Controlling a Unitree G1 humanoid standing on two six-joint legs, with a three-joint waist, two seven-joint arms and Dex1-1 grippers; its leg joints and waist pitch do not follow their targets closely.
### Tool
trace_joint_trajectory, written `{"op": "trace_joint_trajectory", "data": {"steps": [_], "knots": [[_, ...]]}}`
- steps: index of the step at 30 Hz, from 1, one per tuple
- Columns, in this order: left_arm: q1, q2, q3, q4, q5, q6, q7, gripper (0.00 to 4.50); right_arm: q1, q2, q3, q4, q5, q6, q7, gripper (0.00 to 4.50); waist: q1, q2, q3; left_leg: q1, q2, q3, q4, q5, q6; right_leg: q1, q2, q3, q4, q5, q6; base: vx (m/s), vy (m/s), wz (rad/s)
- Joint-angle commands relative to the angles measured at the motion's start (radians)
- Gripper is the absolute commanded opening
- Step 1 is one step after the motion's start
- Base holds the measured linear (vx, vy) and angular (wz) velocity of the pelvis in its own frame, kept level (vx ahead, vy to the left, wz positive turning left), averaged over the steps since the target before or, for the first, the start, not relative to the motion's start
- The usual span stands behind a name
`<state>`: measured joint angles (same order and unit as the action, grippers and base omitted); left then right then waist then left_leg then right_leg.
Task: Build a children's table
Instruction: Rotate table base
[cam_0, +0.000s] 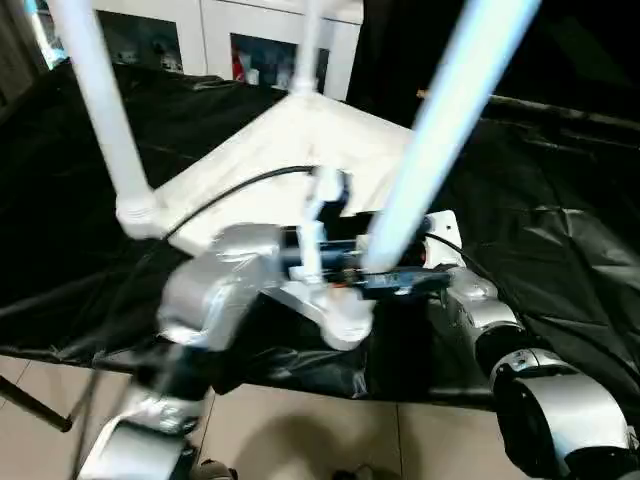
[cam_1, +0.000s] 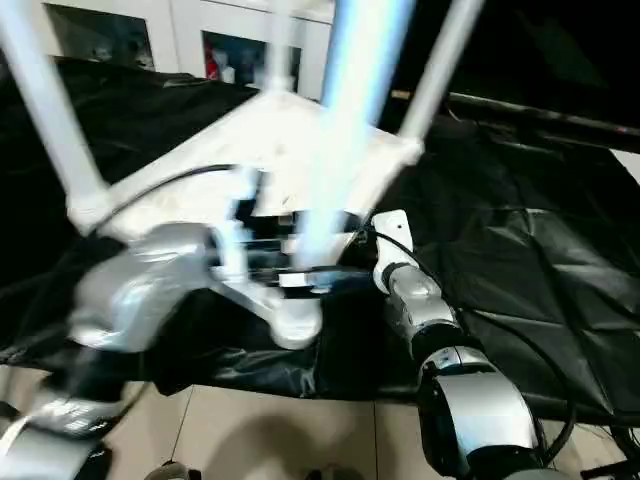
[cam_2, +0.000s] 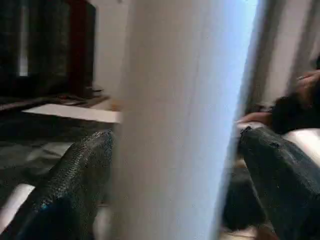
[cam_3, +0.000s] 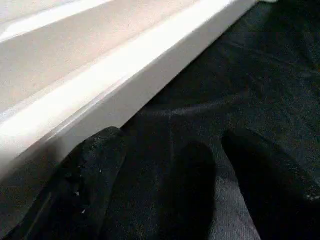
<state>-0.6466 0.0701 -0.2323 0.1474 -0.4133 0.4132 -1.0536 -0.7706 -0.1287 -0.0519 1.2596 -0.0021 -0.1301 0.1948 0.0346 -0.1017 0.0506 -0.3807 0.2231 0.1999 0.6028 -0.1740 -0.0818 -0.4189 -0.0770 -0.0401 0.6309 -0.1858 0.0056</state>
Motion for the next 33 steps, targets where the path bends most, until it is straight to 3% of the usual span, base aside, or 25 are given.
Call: {"op": "trace_joint_trajectory", "data": {"steps": [1,9,15,18,21,22,23,28,32,33], "knots": [[-0.029,-0.033,-0.044,0.056,0.043,-0.049,0.023,4.41,-0.028,0.036,0.014,-0.006,-0.005,-0.003,0.054,3.64,0.011,0.012,-0.071,0.011,0.002,-0.002,-0.063,-0.159,0.023,0.064,-0.042,0.029,-0.058,-0.03,-0.221,0.0,0.0,0.0],[-0.06,-0.075,-0.055,0.135,0.07,-0.107,0.013,4.41,-0.011,0.077,0.039,-0.019,0.0,-0.015,0.222,3.64,0.009,0.017,-0.07,0.015,0.006,-0.004,-0.064,-0.187,0.026,0.062,-0.042,0.028,-0.06,-0.049,-0.248,0.0,0.0,0.0],[-0.075,-0.085,-0.051,0.192,0.105,-0.162,0.053,4.41,-0.023,0.071,0.031,-0.013,-0.01,-0.026,0.155,3.64,0.009,0.019,-0.069,0.019,0.007,-0.004,-0.065,-0.202,0.025,0.058,-0.042,0.029,-0.063,-0.058,-0.258,0.0,0.0,0.0],[-0.117,-0.036,-0.033,0.305,0.211,-0.25,0.156,4.41,-0.041,0.035,-0.006,-0.007,0.0,-0.04,0.068,3.64,0.011,0.017,-0.069,0.021,0.005,-0.006,-0.067,-0.213,0.016,0.059,-0.043,0.029,-0.066,-0.091,-0.236,0.0,0.0,0.0],[-0.125,0.008,-0.03,0.352,0.266,-0.287,0.183,4.41,-0.048,0.008,-0.033,-0.008,0.013,-0.044,0.052,3.64,0.012,0.019,-0.067,0.022,0.006,-0.006,-0.067,-0.221,0.015,0.056,-0.044,0.029,-0.069,-0.114,-0.225,0.0,0.0,0.0],[-0.12,0.043,-0.027,0.371,0.287,-0.299,0.19,4.41,-0.049,-0.013,-0.049,-0.012,0.025,-0.05,0.05,3.64,0.012,0.005,-0.068,0.02,0.005,-0.004,-0.066,-0.22,0.017,0.057,-0.044,0.029,-0.069,-0.124,-0.222,0.0,0.0,0.0],[-0.118,0.049,-0.026,0.375,0.291,-0.302,0.192,4.41,-0.049,-0.018,-0.052,-0.013,0.027,-0.052,0.05,3.64,0.017,0.015,-0.068,0.023,0.006,-0.004,-0.066,-0.213,0.017,0.054,-0.045,0.029,-0.068,-0.133,-0.217,0.0,0.0,0.0],[-0.09,0.132,-0.025,0.415,0.335,-0.325,0.2,4.41,-0.033,-0.081,-0.069,-0.036,0.044,-0.061,0.095,3.64,0.022,0.014,-0.069,0.022,0.005,-0.003,-0.066,-0.199,0.016,0.054,-0.043,0.029,-0.064,-0.107,-0.221,0.0,0.0,0.0],[-0.049,0.189,-0.067,0.427,0.374,-0.335,0.147,4.41,-0.001,-0.148,-0.054,-0.065,0.031,-0.063,0.186,3.64,0.029,0.014,-0.069,0.021,0.005,-0.002,-0.064,-0.184,0.021,0.056,-0.044,0.029,-0.063,-0.097,-0.218,0.0,0.0,0.0],[-0.035,0.197,-0.078,0.419,0.367,-0.315,0.112,4.41,0.012,-0.166,-0.043,-0.079,0.023,-0.063,0.233,3.64,0.035,0.019,-0.072,0.021,0.005,-0.001,-0.062,-0.162,0.026,0.055,-0.043,0.03,-0.058,-0.062,-0.235,0.0,0.0,0.0]]}}
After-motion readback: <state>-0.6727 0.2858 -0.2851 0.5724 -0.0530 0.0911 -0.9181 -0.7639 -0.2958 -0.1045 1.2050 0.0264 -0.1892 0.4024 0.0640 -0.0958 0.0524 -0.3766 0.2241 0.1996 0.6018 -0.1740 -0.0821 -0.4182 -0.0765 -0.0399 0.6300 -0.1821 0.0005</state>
